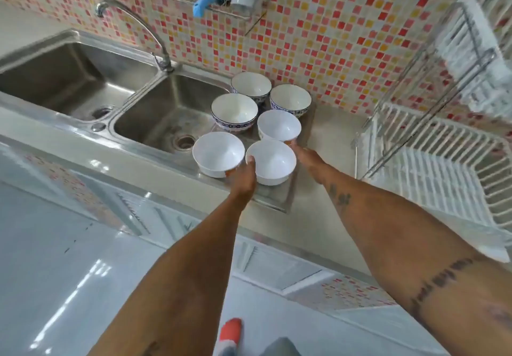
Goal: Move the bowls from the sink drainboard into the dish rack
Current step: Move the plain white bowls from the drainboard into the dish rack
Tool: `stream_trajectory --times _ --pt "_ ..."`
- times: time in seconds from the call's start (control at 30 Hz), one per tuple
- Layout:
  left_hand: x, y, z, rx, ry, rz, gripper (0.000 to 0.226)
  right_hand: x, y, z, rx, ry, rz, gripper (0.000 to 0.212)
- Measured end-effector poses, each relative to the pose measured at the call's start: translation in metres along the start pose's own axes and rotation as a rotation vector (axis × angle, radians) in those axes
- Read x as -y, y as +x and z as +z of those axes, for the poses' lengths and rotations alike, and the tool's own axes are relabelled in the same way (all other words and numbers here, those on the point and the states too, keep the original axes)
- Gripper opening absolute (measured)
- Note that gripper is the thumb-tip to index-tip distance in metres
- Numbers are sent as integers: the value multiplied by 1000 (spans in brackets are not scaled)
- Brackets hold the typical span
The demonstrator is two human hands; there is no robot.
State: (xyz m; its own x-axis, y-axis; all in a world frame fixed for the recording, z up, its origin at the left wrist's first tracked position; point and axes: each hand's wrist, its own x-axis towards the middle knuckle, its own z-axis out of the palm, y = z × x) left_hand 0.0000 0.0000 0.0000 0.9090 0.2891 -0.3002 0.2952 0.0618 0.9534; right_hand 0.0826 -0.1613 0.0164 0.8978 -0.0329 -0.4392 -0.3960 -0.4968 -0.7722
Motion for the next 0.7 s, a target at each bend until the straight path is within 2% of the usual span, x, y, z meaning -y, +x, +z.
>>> stream_trajectory --times 0.07,0.17,0.33,0.47,0.7 --pt "-2 3 7 16 -146 -28 51 2 9 4 -17 45 45 65" --pt "4 11 17 68 -204 -20 50 -2 23 13 -12 124 63 66" --pt "18 32 29 23 -305 -86 52 -9 51 21 9 224 54 74" --pt "21 37 39 -36 -381 -107 50 -6 45 24 10 220 25 48" --pt "18 39 53 -95 -437 -186 50 -3 44 17 94 175 -34 43"
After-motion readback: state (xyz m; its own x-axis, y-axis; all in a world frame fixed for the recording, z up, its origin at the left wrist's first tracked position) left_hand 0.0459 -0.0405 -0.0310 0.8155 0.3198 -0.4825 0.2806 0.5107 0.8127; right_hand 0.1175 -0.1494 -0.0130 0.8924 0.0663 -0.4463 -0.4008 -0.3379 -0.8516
